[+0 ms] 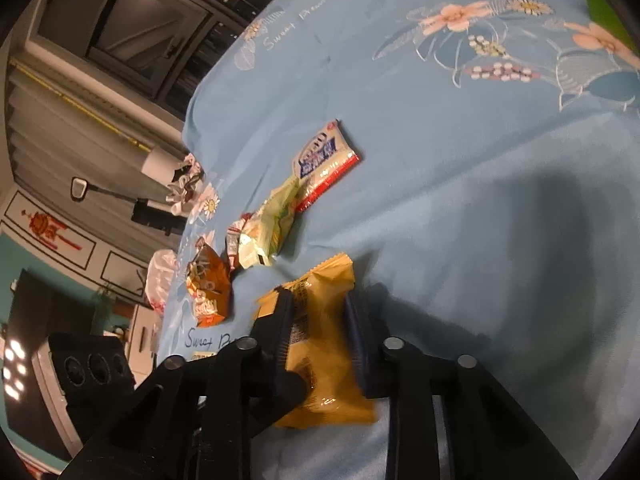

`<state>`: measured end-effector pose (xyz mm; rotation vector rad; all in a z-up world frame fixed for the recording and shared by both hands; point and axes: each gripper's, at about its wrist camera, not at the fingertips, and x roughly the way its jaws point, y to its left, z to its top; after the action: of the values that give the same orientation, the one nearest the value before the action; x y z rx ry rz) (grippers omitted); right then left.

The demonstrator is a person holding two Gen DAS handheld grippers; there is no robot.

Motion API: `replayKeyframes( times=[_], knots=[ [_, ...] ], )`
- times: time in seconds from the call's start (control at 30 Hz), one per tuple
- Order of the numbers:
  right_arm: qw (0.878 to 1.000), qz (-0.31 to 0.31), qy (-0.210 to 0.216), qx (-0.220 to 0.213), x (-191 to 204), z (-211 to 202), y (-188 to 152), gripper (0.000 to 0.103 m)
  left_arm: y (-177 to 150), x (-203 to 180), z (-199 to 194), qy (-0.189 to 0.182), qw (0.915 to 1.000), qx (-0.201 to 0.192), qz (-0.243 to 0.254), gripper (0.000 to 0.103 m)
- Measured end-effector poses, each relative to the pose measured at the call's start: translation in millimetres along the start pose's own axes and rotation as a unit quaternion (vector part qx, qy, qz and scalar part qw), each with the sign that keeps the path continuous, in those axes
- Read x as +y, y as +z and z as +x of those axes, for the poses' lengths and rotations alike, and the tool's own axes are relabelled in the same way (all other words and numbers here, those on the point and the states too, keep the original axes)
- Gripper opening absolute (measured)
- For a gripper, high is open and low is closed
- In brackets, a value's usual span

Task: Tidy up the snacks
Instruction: 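Lift the yellow bread bag and regrasp it on the table, then carry the yellow bread bag into the green box and release it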

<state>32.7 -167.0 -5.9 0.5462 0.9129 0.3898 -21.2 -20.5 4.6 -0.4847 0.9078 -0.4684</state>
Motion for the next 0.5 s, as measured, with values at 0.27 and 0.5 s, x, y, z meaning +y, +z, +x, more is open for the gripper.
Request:
replayKeyframes(
  times=[0.27,0.5],
  knots=[
    [1.0,0.013,-0.009,-0.01,-13,-16,3,0.023,-6,-16,15,-0.011,0.9995,0.017,0.025,0.046],
    [1.0,0.004,0.008,-0.024,-14,-40,3,0.023,0,-31,5,-0.029,0.9989,0.003,0.037,0.042]
  ],
)
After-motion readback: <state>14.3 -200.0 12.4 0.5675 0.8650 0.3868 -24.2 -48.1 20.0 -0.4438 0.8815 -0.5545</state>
